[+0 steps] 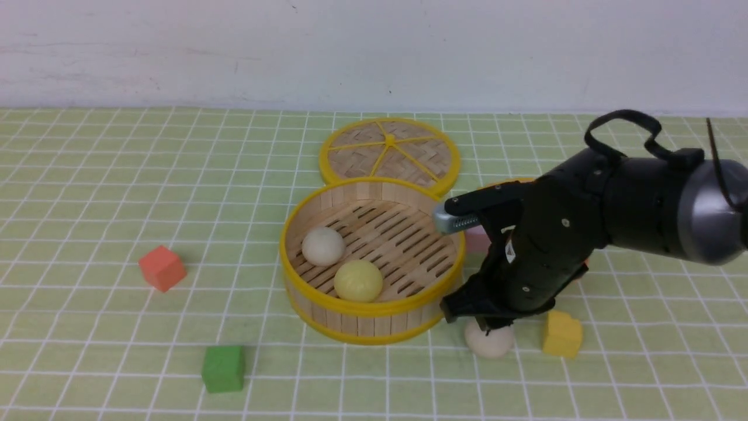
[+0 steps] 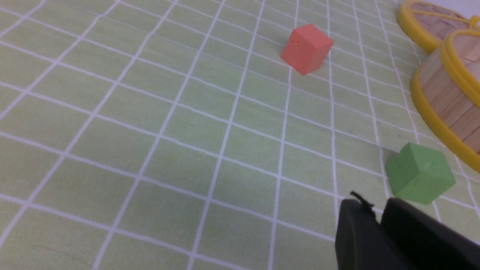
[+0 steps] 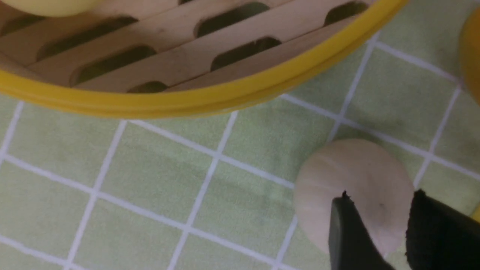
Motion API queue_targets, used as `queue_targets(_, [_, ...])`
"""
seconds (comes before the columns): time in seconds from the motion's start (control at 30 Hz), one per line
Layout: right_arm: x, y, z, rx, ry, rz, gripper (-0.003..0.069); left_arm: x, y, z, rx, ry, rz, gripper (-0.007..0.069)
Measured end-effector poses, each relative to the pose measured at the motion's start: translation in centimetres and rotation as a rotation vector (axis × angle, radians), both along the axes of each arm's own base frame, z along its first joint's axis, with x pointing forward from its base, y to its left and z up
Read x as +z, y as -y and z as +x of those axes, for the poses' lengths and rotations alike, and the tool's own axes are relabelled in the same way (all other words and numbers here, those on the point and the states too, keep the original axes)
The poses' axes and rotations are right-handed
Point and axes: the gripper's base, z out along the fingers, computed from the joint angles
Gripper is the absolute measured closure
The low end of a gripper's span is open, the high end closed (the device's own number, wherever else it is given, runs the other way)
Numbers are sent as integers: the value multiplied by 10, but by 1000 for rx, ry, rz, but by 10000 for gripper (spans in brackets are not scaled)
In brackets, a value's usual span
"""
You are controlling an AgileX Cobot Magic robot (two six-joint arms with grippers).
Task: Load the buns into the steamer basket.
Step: Use the right arm to grab a steamed stuffed bun
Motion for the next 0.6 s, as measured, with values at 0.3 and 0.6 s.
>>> queue_targets(0.3, [-10, 1, 5, -19, -12, -2, 488, 0, 0, 0, 0, 0, 0, 522])
queue_targets(0.6, [-11, 2, 3, -24, -35, -12, 659, 0, 0, 0, 0, 0, 0, 512])
